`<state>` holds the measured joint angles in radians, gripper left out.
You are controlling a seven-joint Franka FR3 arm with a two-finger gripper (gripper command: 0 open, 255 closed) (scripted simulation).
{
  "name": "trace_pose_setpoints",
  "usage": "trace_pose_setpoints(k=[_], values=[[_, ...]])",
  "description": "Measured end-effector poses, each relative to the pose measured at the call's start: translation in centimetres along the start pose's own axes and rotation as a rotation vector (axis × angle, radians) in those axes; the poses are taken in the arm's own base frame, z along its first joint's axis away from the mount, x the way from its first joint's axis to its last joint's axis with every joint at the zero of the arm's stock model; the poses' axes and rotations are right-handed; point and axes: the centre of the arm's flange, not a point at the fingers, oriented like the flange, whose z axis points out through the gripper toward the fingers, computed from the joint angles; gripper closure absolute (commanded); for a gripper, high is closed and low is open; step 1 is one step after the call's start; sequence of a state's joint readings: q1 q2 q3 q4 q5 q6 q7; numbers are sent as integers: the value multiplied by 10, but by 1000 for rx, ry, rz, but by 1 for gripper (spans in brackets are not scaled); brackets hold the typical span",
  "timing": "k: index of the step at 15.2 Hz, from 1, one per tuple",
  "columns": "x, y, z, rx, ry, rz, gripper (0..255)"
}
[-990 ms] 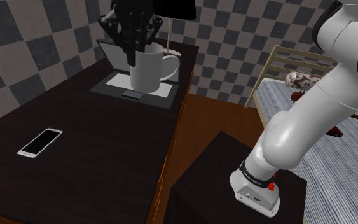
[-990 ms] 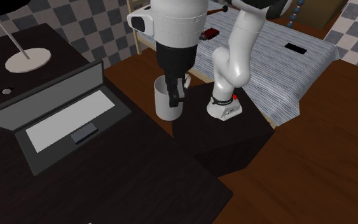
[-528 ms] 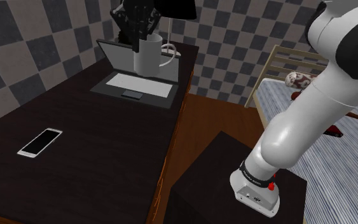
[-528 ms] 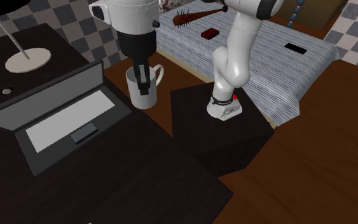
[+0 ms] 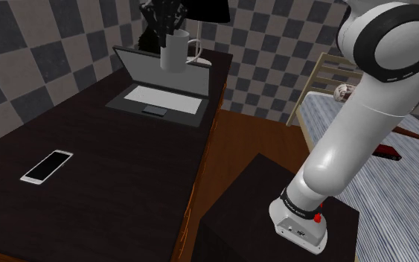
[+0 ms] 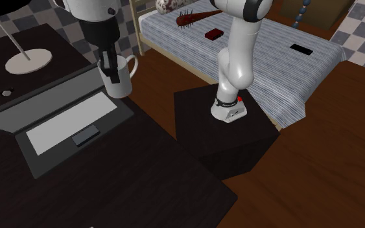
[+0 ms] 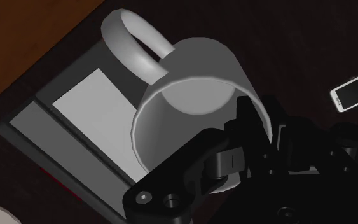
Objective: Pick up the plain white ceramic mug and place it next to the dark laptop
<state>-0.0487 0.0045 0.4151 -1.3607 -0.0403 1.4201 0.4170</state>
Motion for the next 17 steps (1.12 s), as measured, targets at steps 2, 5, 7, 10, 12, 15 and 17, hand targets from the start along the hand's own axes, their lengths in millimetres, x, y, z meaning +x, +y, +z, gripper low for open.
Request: trace_pose_setpoints(k=[2, 5, 7, 10, 12, 15, 17], values=[[19, 17, 4, 0, 0, 0, 255], [26, 26, 13, 0, -1, 0, 255], [26, 27, 23, 0, 0, -1, 255], [25, 28, 39, 0, 0, -1, 255], [25, 27, 50, 0, 0, -1, 255], [25, 26, 65, 0, 0, -1, 255], [23, 27, 77, -1, 0, -1, 255]])
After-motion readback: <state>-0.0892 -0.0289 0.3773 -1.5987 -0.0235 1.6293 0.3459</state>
